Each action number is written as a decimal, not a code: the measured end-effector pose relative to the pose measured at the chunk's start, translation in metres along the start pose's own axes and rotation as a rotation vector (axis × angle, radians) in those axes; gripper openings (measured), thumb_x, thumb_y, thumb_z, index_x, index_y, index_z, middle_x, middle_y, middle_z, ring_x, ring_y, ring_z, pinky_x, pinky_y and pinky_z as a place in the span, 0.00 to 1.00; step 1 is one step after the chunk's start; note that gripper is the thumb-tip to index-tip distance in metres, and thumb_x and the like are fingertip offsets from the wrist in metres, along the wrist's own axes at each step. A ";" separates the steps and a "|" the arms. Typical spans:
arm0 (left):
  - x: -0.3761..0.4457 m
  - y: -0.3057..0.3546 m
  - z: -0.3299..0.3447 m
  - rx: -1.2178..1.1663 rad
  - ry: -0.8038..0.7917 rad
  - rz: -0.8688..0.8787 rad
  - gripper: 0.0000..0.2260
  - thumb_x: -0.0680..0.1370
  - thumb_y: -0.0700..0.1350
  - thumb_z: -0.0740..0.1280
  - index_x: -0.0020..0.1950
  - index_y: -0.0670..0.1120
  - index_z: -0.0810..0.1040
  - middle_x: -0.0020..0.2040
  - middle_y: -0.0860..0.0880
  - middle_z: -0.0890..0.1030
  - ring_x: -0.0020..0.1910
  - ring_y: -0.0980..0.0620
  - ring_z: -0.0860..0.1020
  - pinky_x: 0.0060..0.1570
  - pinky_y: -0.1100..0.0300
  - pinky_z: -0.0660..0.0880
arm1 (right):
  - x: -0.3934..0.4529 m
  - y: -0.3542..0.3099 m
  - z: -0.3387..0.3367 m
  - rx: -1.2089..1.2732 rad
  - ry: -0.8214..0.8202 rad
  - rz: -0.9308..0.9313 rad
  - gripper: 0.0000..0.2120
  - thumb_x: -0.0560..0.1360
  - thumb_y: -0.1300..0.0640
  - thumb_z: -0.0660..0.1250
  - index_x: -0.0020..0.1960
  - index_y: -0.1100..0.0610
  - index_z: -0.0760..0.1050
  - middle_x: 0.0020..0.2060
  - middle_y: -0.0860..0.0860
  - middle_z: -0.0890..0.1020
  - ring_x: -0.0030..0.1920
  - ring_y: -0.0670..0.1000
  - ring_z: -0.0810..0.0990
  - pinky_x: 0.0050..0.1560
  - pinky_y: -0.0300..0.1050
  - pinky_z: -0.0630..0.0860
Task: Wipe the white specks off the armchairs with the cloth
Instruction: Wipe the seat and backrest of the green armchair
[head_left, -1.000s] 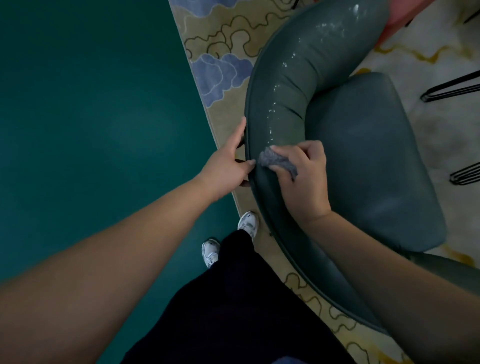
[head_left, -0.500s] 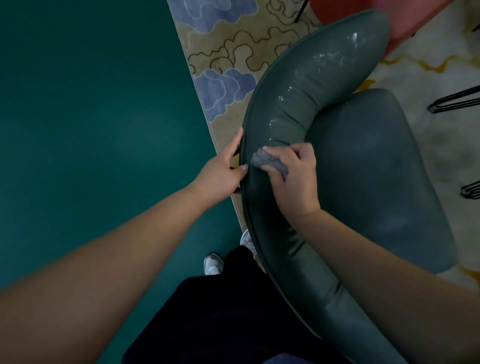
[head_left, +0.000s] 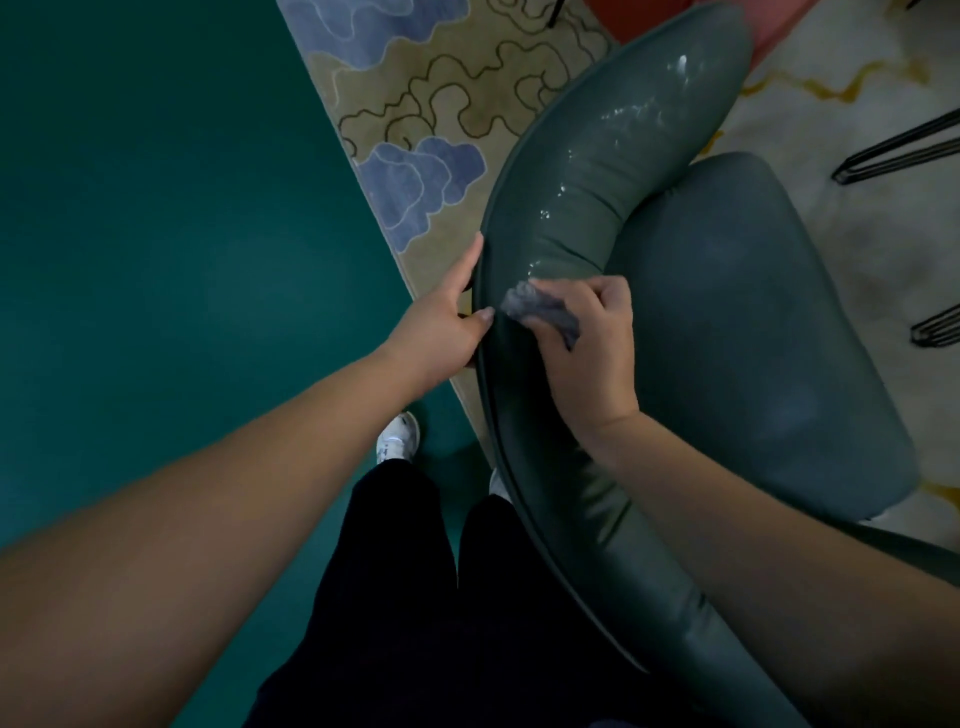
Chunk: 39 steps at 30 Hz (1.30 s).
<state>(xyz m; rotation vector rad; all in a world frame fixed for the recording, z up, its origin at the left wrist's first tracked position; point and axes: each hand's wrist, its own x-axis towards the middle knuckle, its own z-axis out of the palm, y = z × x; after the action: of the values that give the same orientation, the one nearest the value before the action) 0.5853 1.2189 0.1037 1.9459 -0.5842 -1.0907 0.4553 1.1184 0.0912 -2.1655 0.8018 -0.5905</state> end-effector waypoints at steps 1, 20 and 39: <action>0.004 0.003 -0.002 0.021 -0.009 0.008 0.33 0.80 0.39 0.61 0.78 0.61 0.51 0.76 0.53 0.62 0.59 0.56 0.73 0.65 0.55 0.71 | -0.007 -0.001 -0.002 -0.002 -0.001 0.002 0.17 0.69 0.68 0.73 0.56 0.57 0.79 0.50 0.55 0.70 0.50 0.53 0.75 0.52 0.40 0.76; 0.067 0.021 -0.053 0.211 -0.332 0.060 0.40 0.78 0.43 0.67 0.76 0.65 0.44 0.77 0.50 0.58 0.58 0.47 0.79 0.48 0.50 0.81 | 0.019 -0.018 0.021 -0.142 0.185 0.150 0.16 0.69 0.67 0.74 0.55 0.55 0.79 0.48 0.53 0.71 0.49 0.55 0.75 0.51 0.49 0.77; 0.111 0.033 -0.063 0.137 -0.417 0.059 0.38 0.77 0.46 0.67 0.74 0.69 0.46 0.75 0.54 0.62 0.58 0.47 0.79 0.55 0.46 0.78 | 0.076 -0.006 0.028 -0.159 0.287 0.307 0.13 0.70 0.62 0.75 0.54 0.58 0.80 0.48 0.51 0.69 0.48 0.49 0.72 0.53 0.32 0.71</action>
<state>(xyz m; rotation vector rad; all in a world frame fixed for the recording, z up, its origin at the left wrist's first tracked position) 0.6963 1.1491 0.0964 1.8079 -0.9562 -1.4634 0.5274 1.0818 0.0904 -2.0638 1.3488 -0.7050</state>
